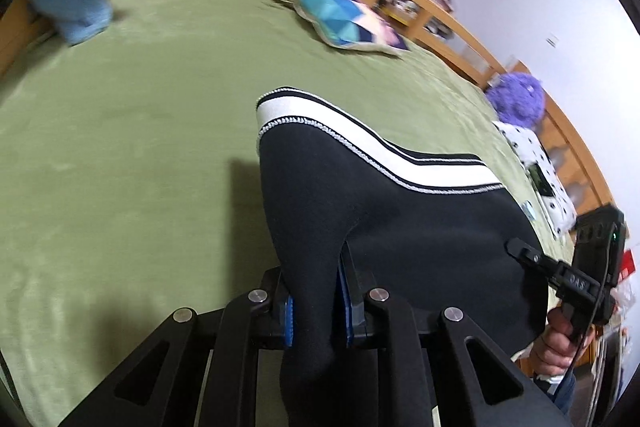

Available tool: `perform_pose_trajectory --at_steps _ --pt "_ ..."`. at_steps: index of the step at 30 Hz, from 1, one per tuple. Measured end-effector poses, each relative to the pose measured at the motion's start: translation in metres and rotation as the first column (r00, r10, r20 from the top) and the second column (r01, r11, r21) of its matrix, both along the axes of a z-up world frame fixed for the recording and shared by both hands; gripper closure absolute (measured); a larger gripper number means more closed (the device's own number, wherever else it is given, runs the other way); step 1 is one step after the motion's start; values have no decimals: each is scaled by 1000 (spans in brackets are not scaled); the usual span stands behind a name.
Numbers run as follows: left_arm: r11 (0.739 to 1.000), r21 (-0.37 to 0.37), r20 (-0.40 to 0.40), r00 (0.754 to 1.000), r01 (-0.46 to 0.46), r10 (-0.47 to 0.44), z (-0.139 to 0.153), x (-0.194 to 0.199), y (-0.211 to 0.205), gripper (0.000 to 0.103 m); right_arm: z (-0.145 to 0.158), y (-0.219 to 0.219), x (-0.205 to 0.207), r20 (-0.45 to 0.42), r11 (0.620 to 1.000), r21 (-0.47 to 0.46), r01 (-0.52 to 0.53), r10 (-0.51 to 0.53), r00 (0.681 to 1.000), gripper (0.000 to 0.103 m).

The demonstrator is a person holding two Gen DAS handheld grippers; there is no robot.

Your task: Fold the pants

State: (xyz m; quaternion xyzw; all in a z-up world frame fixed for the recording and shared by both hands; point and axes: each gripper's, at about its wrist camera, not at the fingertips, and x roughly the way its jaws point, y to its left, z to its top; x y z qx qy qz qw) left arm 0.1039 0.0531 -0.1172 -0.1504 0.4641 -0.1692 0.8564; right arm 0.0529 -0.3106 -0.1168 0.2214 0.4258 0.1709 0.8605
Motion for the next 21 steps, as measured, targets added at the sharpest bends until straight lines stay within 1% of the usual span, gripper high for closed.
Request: perform_pose_trajectory --at_steps 3,4,5,6,7,8,9,10,11,12,14,15,17,19,20,21 --pt "999 -34 -39 999 0 -1 -13 1 9 86 -3 20 3 10 999 -47 -11 12 1000 82" --pt "1000 -28 -42 999 -1 -1 -16 0 8 84 -4 21 4 13 997 -71 -5 6 1000 80" --pt "1000 -3 -40 999 -8 8 -18 -2 5 81 -7 20 4 7 996 -94 2 -1 1000 79" --pt "999 29 -36 999 -22 23 -20 -5 2 80 -12 17 3 -5 992 -128 15 -16 1000 78" --pt "999 43 -32 999 -22 24 -21 -8 1 80 -17 13 5 -17 987 -157 25 -28 999 74" --pt "998 58 -28 999 -17 18 -23 -11 -3 78 -26 7 5 -32 981 -190 35 -42 999 71" --pt "997 69 -25 1000 -16 18 -24 -15 -3 76 -35 2 5 -47 972 -228 56 -68 997 65" --pt "996 89 -27 1000 -14 16 -25 -19 -6 71 -38 -2 3 -49 971 -231 69 -83 995 56" --pt "993 121 -29 1000 -7 11 -27 -24 -10 70 -36 -8 -1 -49 970 -226 87 -101 994 53" --pt "989 148 -21 1000 -6 10 -27 -30 -12 69 -31 -11 -5 -47 968 -227 111 -124 991 52" --pt "983 186 -7 1000 -3 5 -27 -42 -14 62 -17 -13 -18 -8 951 -262 164 -172 985 52" --pt "981 192 -4 1000 6 -6 -26 -50 -14 61 -10 -9 -27 23 942 -285 177 -177 984 53" --pt "982 190 -1 1000 10 -10 -27 -64 -12 52 -2 1 -49 84 938 -302 172 -154 985 53" --pt "983 181 3 1000 8 -9 -30 -79 -10 51 -6 12 -66 97 934 -328 143 -117 988 56" --pt "984 178 4 1000 2 -3 -33 -89 -9 50 -15 18 -72 84 924 -363 124 -100 991 56" --pt "984 179 2 1000 -3 3 -38 -98 -8 50 -25 24 -77 86 907 -401 128 -102 991 57"
